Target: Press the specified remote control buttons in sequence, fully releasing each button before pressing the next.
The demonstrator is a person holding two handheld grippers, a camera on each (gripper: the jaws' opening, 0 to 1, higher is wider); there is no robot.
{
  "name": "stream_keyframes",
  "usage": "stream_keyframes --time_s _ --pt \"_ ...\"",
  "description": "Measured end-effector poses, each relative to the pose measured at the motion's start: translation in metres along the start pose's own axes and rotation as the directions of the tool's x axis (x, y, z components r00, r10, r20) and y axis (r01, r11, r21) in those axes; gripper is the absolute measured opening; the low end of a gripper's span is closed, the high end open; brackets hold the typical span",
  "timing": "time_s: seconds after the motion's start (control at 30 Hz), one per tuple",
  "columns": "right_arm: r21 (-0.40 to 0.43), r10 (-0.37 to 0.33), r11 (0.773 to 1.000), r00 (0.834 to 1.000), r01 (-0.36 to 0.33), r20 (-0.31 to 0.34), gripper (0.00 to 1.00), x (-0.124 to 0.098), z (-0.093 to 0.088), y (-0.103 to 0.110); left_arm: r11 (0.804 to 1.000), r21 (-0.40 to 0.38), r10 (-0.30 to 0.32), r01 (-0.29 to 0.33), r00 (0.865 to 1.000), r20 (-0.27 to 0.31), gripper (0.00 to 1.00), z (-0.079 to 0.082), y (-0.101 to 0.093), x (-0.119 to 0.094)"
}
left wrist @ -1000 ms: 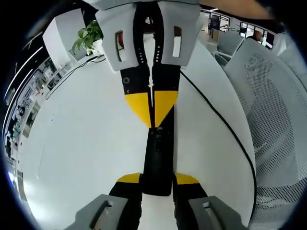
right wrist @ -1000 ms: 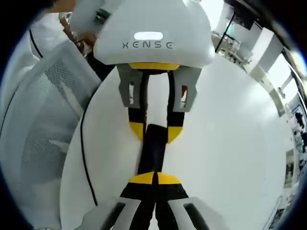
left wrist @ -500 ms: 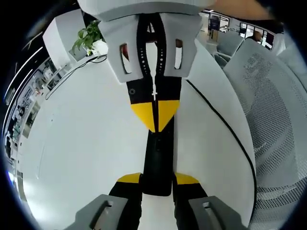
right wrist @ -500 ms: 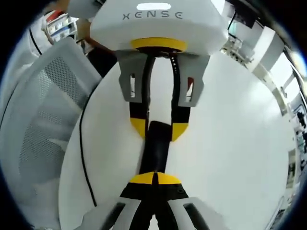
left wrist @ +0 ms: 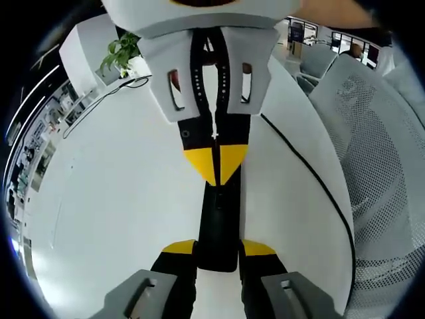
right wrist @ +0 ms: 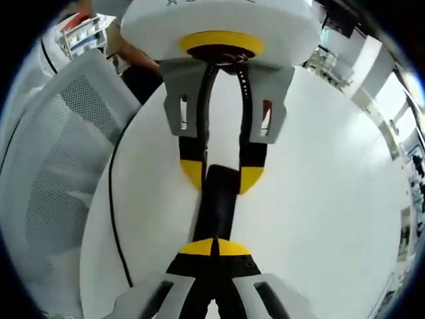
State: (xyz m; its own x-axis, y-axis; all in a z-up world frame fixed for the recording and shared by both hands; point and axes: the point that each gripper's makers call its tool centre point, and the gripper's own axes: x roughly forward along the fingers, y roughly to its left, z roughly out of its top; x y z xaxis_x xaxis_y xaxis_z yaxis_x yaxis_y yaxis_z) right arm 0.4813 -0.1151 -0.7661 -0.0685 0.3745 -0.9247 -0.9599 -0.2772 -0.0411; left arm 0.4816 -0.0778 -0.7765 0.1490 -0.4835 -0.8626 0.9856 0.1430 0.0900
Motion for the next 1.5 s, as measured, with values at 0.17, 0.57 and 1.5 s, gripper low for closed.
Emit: stream_keyframes --time_s 0.17,0.57,1.5 --pt "-0.001 0.006 1.0 1.0 -0.006 -0.005 0.0 0.0022 -0.0008 0.0008 1.0 -0.001 0.001 -0.001 1.0 0.001 0.23 -0.0003 0.0002 0.0001" --pt "0.029 0.022 0.999 1.0 -0.022 0.009 0.0 0.0033 -0.0014 -0.0009 1.0 -0.003 0.0 0.0 1.0 0.008 0.23 -0.0005 0.0007 0.0002" --pt "0.082 -0.005 0.997 1.0 0.003 0.027 0.0 0.004 -0.002 -0.0009 1.0 -0.003 0.001 -0.001 1.0 0.006 0.24 -0.0009 0.0001 0.0007"
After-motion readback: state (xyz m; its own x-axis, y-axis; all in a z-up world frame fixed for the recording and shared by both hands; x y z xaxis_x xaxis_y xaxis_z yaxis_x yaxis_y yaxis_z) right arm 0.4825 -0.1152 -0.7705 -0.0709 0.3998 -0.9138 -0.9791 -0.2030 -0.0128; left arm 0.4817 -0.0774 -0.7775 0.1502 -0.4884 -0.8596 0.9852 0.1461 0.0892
